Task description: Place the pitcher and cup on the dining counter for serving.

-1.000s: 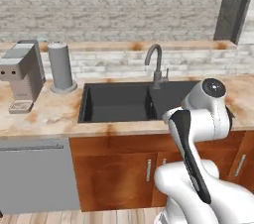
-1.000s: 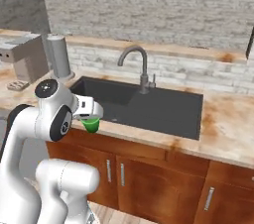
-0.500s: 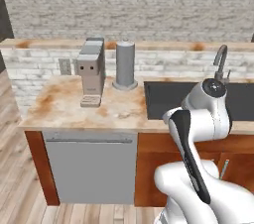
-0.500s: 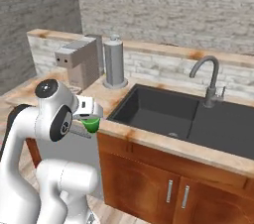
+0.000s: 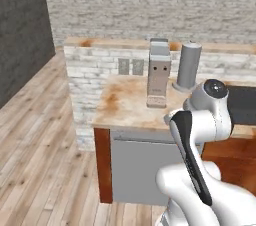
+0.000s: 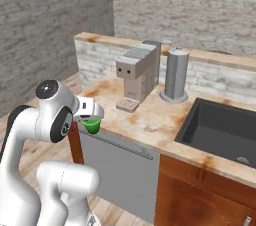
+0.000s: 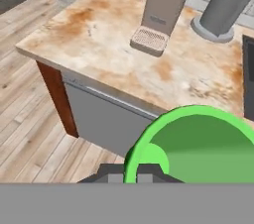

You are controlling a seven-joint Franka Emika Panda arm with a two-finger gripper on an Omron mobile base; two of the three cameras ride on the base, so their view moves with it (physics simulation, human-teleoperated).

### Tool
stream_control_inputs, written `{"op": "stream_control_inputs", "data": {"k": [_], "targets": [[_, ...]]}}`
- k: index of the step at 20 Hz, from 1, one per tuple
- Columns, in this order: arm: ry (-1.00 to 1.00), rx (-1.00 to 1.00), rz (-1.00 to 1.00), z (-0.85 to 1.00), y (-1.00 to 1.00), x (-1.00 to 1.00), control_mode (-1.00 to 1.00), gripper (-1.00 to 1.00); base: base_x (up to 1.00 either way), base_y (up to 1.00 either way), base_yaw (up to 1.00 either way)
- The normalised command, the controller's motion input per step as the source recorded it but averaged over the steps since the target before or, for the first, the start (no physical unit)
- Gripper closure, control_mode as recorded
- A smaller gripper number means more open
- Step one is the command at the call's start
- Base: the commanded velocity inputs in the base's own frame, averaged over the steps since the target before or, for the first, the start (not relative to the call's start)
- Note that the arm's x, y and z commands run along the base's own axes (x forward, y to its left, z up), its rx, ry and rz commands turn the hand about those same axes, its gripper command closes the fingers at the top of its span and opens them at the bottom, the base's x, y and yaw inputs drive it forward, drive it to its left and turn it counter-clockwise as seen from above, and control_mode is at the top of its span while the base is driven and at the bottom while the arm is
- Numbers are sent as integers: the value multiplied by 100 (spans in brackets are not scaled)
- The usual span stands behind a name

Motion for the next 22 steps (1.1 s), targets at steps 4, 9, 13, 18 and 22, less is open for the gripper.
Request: {"op": "stream_control_inputs", "data": {"k": [4,9,13,18,22], "targets": [[0,0,0,0,0,0,100,100,0,100,21],[0,0,0,0,0,0,100,100,0,100,19],[0,0,0,0,0,0,100,100,10,100,13],[0,0,0,0,0,0,100,100,49,100,5],[0,0,0,0,0,0,100,100,86,100,0]]}}
